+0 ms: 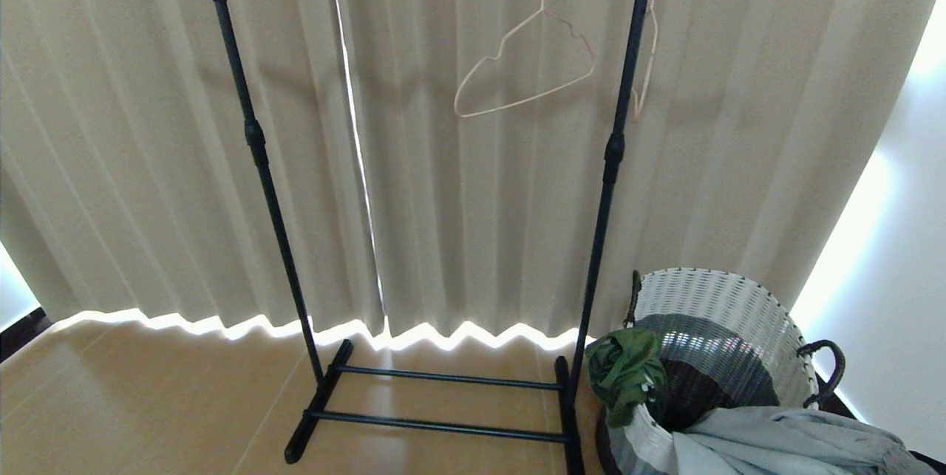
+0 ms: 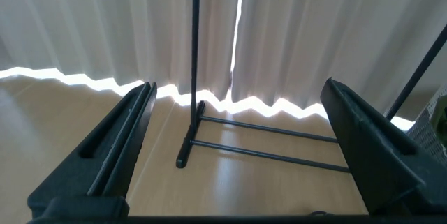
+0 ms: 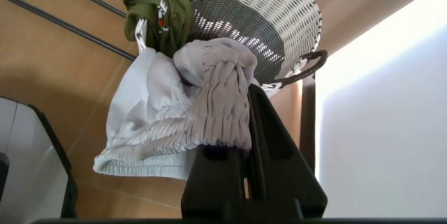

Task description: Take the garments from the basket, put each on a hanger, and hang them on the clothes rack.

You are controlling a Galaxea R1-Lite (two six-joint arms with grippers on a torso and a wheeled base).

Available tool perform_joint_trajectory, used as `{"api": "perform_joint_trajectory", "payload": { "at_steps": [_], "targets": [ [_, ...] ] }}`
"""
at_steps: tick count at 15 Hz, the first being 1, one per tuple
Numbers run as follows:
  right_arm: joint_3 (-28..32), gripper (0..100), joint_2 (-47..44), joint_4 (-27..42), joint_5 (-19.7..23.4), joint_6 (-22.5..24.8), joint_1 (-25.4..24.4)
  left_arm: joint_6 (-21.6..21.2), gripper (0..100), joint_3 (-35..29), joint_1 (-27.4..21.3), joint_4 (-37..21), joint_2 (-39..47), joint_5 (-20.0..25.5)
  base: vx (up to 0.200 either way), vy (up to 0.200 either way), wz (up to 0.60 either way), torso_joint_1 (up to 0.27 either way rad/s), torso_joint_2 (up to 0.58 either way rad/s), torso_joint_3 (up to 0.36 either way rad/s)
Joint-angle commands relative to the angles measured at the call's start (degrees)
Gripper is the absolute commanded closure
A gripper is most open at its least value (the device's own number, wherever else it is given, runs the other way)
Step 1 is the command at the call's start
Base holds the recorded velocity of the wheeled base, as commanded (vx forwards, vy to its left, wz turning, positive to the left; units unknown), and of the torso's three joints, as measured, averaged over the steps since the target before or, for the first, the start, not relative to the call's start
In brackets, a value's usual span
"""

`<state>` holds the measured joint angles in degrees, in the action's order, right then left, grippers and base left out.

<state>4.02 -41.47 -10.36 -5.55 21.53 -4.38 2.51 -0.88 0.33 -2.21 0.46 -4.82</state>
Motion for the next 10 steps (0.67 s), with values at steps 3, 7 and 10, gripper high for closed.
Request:
{"api": "perform_joint_trajectory", "payload": {
  "at_steps": [3, 7, 10],
  "targets": [
    [0.11, 100, -0.54, -0.01, 0.01, 0.0, -0.11, 0.13, 0, 0.0, 0.02, 0.01, -0.02, -0.11, 0.0, 0.067, 0.0, 0.002, 0.0, 0.001],
    [0.2, 100, -0.54, 0.08, 0.01, 0.0, -0.28, 0.13, 0, 0.0, 0.02, 0.01, -0.02, -0.11, 0.0, 0.2, 0.0, 0.005, 0.0, 0.001],
    [1.43, 100, -1.07, 0.08, 0.27, 0.09, -0.37, -0.05, 0, 0.0, 0.02, 0.01, -0.02, -0.11, 0.0, 0.0, 0.0, 0.0, 0.0, 0.0]
  ]
}}
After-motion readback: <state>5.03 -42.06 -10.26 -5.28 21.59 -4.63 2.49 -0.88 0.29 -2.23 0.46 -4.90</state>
